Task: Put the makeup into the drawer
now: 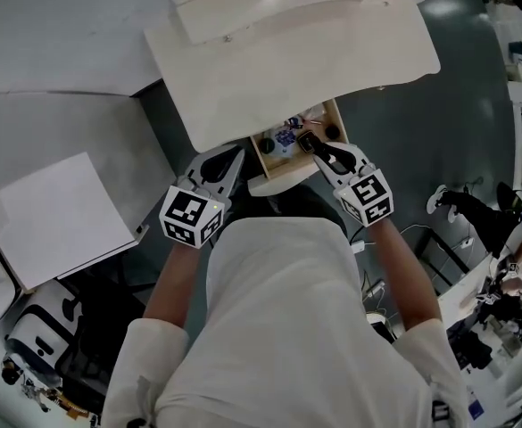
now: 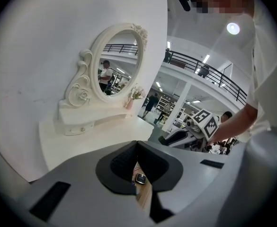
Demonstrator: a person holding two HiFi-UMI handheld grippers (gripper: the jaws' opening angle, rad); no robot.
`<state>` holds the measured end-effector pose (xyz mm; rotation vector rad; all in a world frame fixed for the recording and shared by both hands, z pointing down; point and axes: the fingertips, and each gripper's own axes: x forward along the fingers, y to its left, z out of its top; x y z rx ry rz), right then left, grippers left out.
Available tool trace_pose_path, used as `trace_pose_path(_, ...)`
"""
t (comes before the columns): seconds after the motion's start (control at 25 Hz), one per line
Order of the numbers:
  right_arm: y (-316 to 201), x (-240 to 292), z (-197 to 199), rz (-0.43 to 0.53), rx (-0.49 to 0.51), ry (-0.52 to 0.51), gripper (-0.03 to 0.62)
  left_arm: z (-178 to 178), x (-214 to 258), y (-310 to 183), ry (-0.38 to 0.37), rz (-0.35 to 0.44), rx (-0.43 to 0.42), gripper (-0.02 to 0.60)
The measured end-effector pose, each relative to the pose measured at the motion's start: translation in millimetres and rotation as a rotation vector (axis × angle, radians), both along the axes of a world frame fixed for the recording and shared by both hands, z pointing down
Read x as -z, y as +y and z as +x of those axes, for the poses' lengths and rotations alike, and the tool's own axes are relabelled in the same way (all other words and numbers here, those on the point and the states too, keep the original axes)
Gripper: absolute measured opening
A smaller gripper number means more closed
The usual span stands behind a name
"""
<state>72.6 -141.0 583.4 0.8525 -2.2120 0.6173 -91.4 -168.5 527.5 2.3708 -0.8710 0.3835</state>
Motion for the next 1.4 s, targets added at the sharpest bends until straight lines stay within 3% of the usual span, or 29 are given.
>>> trace_pose_path(0.32,6,-29,-7,-0.066,0.117,0.048,0.107,5,-21,5,-0.009,-0.052,0.025,0.017)
trace_pose_path(0.76,18,-103,-5,-0.186,0.310,0.096,0.107,19,-46,23,-0.043,-0.121,0.170,0.017)
trace_pose_path(1.4,16,-196,-20,-0.301,0.444,0.144,0.107,9,-91,53,-0.061,-0.203,0.314,0.017)
